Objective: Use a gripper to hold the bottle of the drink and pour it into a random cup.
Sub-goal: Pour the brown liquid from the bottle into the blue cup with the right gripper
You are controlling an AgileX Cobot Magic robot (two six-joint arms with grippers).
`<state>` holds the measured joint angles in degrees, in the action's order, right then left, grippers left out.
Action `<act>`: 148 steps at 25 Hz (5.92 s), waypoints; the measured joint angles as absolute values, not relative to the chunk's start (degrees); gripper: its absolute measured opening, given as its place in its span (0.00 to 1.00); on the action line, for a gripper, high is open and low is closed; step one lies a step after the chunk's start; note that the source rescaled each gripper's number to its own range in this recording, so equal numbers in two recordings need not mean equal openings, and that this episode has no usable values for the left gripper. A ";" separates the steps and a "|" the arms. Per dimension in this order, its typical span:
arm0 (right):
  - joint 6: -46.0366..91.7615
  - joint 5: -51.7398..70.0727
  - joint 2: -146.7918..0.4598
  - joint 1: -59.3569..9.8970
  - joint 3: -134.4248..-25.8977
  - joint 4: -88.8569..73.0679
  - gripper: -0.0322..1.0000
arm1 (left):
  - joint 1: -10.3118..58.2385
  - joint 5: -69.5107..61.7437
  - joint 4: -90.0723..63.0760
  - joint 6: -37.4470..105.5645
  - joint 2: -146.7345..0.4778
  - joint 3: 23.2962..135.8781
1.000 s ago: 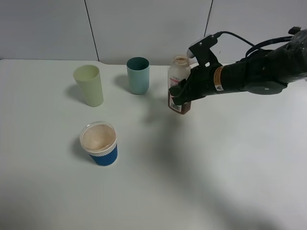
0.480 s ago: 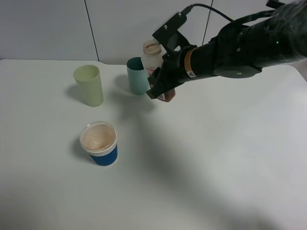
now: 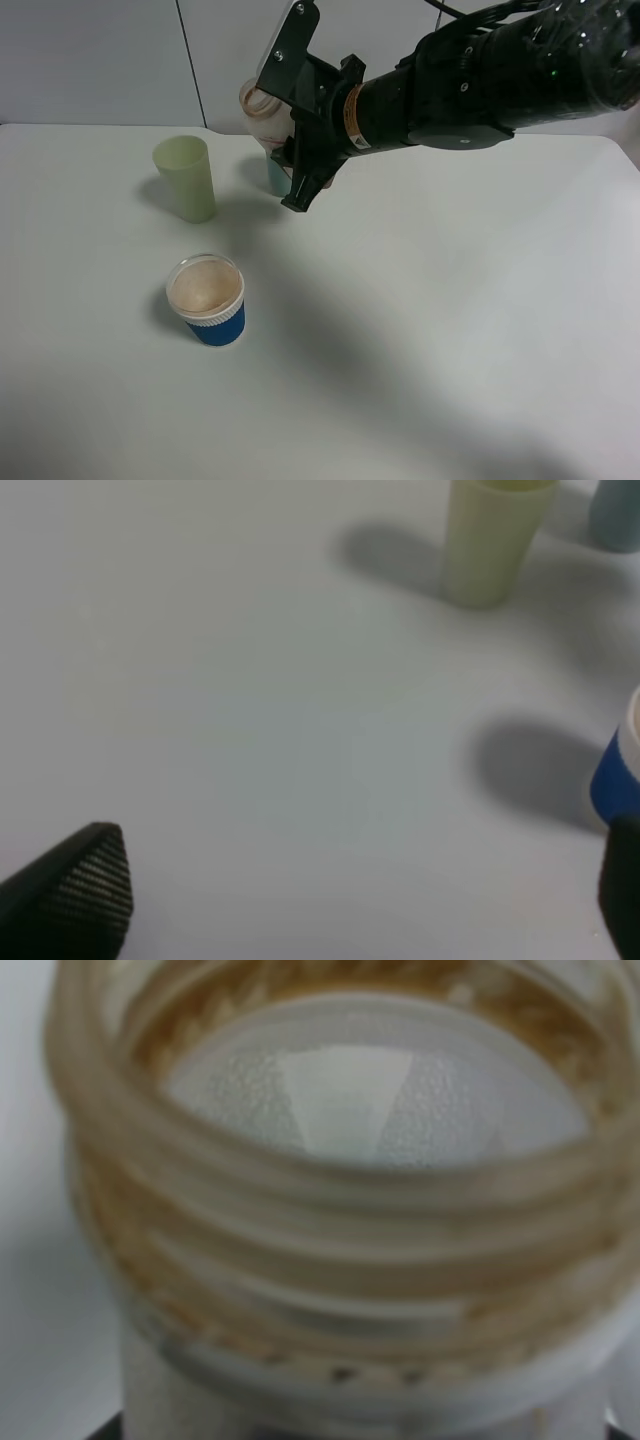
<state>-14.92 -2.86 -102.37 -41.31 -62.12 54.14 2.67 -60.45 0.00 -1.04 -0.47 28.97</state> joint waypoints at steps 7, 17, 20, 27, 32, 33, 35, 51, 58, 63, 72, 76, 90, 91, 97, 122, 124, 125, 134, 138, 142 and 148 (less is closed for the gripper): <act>-9.94 -0.70 -102.37 -42.64 -62.12 53.77 0.03 | 2.67 -60.45 0.00 -1.04 -0.47 28.97; -1.74 4.67 -102.37 -46.27 -62.12 53.24 0.03 | 2.67 -60.45 0.00 -1.04 -0.47 28.97; -1.14 5.46 -102.37 -47.55 -63.15 53.20 0.03 | 2.67 -60.45 0.00 -1.04 -0.47 28.97; 2.84 9.50 -104.53 -49.65 -66.88 53.25 0.03 | 2.67 -60.45 0.00 -1.04 -0.47 28.97; 6.83 9.87 -105.61 -50.73 -66.95 53.25 0.03 | 2.67 -60.45 0.00 -1.04 -0.47 28.97; 7.46 9.56 -105.61 -50.90 -66.95 53.25 0.03 | 2.67 -60.45 0.00 -1.04 -0.47 28.97; 9.28 9.12 -105.61 -51.10 -66.95 53.25 0.03 | 2.67 -60.45 0.00 -1.04 -0.47 28.97; 20.40 7.53 -105.61 -53.31 -68.64 52.78 0.03 | 2.67 -60.45 0.00 -1.04 -0.47 28.97; 28.72 7.97 -105.61 -55.01 -68.64 52.29 0.03 | 2.67 -60.45 0.00 -1.04 -0.47 28.97; 30.94 9.90 -105.61 -55.87 -68.64 52.29 0.03 | 2.67 -60.45 0.00 -1.04 -0.47 28.97; 31.28 15.41 -105.61 -56.26 -68.64 52.29 0.03 | 2.67 -60.45 0.00 -1.04 -0.47 28.97; 31.45 16.90 -106.40 -57.39 -68.87 52.29 0.03 | 2.67 -60.45 0.00 -1.04 -0.47 28.97; 32.32 22.40 -110.06 -59.35 -74.03 55.74 0.03 | 2.67 -60.45 0.00 -1.04 -0.47 28.97; 32.78 22.40 -110.12 -59.35 -74.03 55.74 0.03 | 2.67 -60.45 0.00 -1.04 -0.47 28.97; 35.73 22.69 -110.17 -59.41 -74.06 55.74 0.03 | 2.67 -60.45 0.00 -1.04 -0.47 28.97; 39.62 22.70 -110.17 -60.60 -74.09 61.90 0.03 | 2.67 -60.45 0.00 -1.04 -0.47 28.97; 39.62 22.70 -110.17 -60.60 -74.09 62.11 0.03 | 2.67 -60.45 0.00 -1.04 -0.47 28.97; 39.62 22.70 -110.17 -60.65 -74.09 62.45 0.03 | 2.67 -60.45 0.00 -1.04 -0.47 28.97; 39.62 22.50 -110.17 -61.56 -74.09 66.31 0.03 | 2.67 -60.45 0.00 -1.04 -0.47 28.97; 39.62 22.51 -110.17 -61.73 -74.09 67.16 0.03 | 2.67 -60.45 0.00 -1.04 -0.47 28.97; 39.62 22.56 -110.17 -61.92 -74.09 67.76 0.03 | 2.67 -60.45 0.00 -1.04 -0.47 28.97; 39.62 22.56 -110.17 -61.92 -74.09 69.78 0.03 | 2.67 -60.45 0.00 -1.04 -0.47 28.97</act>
